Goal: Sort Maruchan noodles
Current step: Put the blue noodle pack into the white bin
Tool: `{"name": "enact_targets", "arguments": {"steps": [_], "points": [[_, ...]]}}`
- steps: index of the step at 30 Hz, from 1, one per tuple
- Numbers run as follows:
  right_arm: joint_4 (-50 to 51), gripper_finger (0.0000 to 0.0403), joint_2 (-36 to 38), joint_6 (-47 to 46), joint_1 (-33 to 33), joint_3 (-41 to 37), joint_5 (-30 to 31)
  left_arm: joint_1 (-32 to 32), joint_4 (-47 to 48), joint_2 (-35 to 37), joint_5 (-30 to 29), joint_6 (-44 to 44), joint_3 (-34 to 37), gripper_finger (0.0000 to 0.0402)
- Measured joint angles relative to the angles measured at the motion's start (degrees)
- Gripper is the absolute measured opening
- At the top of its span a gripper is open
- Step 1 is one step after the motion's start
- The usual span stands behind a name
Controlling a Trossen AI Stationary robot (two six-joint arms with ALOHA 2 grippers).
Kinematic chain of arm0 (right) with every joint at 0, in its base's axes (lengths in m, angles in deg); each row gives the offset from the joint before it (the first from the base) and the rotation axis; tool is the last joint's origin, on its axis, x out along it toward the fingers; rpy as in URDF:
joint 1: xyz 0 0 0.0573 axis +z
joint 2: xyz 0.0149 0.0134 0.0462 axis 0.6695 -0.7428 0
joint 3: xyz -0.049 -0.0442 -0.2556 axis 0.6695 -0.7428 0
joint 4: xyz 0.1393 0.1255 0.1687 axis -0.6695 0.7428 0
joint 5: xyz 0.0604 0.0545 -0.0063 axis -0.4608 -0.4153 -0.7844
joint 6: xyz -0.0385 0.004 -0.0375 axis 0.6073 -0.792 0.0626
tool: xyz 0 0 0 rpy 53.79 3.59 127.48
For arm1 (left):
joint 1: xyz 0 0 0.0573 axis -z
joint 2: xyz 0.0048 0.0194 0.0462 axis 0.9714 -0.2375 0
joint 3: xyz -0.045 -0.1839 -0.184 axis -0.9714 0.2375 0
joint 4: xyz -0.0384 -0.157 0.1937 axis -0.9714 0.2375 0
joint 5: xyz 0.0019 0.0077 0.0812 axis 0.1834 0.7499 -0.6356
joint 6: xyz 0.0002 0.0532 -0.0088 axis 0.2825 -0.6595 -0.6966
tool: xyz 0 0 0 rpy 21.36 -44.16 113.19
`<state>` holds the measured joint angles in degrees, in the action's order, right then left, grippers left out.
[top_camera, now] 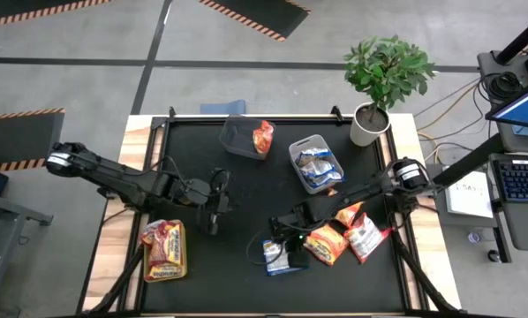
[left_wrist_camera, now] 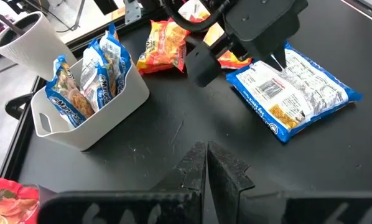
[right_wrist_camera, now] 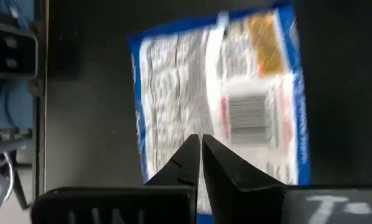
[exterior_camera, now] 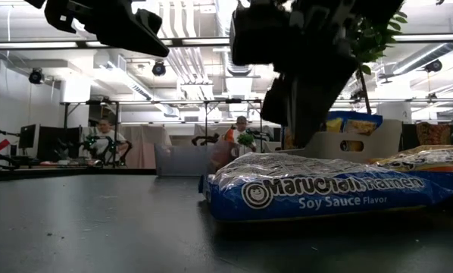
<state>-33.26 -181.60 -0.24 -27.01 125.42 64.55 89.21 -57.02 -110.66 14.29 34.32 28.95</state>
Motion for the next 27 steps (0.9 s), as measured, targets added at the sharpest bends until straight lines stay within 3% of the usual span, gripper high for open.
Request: {"name": "enact_targets", "arguments": {"steps": [15,27], "points": [[-17.08,0.0009,0.00,-3.66,-0.59,-9.12,-2.91,0.00,0.00,0.01,-0.17,1.17,0.00,0.0000],[-21.55,0.0009,0.09,6.72,-5.86,-9.18,2.07,0.00,-2.01,0.02,-0.17,1.29,0.00,0.0000]]}}
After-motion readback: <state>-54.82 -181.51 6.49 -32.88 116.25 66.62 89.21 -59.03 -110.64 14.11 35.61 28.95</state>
